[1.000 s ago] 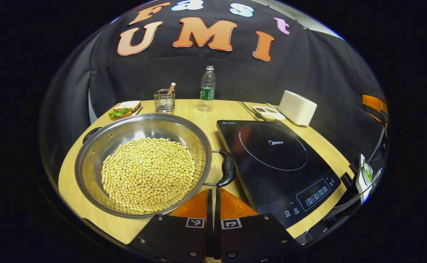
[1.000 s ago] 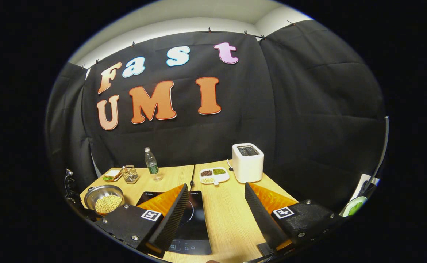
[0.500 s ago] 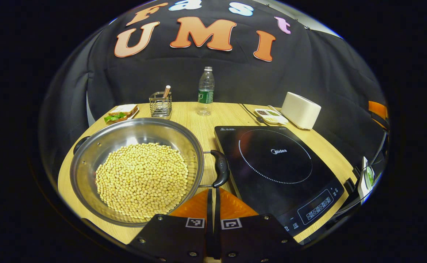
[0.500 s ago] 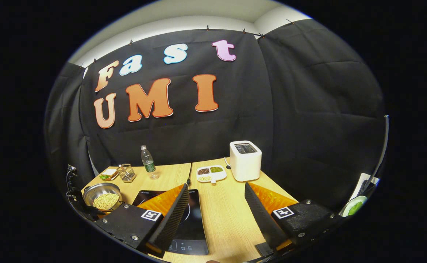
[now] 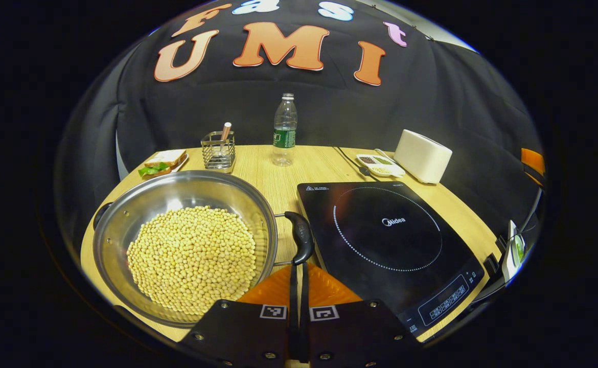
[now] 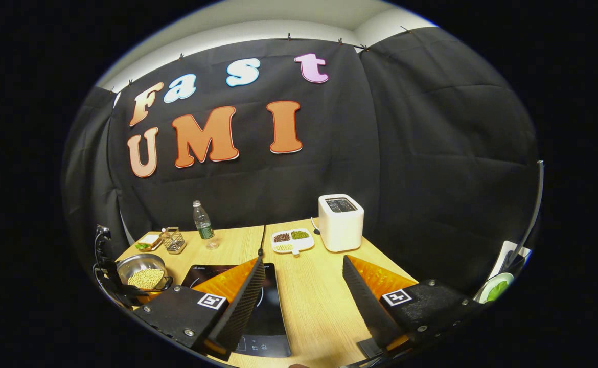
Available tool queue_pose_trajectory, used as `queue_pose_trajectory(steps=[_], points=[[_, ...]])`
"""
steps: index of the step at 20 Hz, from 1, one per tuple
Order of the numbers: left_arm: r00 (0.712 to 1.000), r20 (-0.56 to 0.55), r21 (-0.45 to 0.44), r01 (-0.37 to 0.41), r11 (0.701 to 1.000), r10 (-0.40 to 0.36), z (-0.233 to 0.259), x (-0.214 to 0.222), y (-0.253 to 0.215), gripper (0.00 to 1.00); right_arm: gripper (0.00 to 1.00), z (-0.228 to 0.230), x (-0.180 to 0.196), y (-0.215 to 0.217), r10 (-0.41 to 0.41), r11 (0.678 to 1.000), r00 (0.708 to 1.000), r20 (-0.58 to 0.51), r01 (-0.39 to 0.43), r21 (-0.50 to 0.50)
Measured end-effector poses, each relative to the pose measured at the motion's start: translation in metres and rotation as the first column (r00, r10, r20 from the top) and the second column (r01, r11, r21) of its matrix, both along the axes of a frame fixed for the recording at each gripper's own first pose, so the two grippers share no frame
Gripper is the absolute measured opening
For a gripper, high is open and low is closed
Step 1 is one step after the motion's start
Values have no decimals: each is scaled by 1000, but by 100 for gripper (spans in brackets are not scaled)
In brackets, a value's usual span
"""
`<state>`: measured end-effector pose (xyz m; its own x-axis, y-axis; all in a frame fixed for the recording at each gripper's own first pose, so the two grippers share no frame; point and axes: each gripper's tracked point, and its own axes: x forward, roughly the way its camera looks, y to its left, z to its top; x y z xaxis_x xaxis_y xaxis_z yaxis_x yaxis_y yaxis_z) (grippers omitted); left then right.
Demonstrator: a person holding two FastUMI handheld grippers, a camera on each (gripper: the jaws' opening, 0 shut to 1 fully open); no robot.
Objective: First push the handle of the pot to place it horizontally, then grasp the pot with both hands and set it on the induction cooktop.
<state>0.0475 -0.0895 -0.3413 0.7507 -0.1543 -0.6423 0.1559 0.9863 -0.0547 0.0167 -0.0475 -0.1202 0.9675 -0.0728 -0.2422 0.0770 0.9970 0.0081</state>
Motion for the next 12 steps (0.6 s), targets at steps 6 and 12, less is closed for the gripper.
queue_pose_trajectory(steps=[6,12], points=[[998,10,-31,55,998,-55,7,-7,-17,2,95,-5,3,21,15,1000,1000,-8,-15,0],[989,124,-22,84,996,-81,56,-15,-1,2,100,-16,6,65,56,998,998,-26,-55,31]])
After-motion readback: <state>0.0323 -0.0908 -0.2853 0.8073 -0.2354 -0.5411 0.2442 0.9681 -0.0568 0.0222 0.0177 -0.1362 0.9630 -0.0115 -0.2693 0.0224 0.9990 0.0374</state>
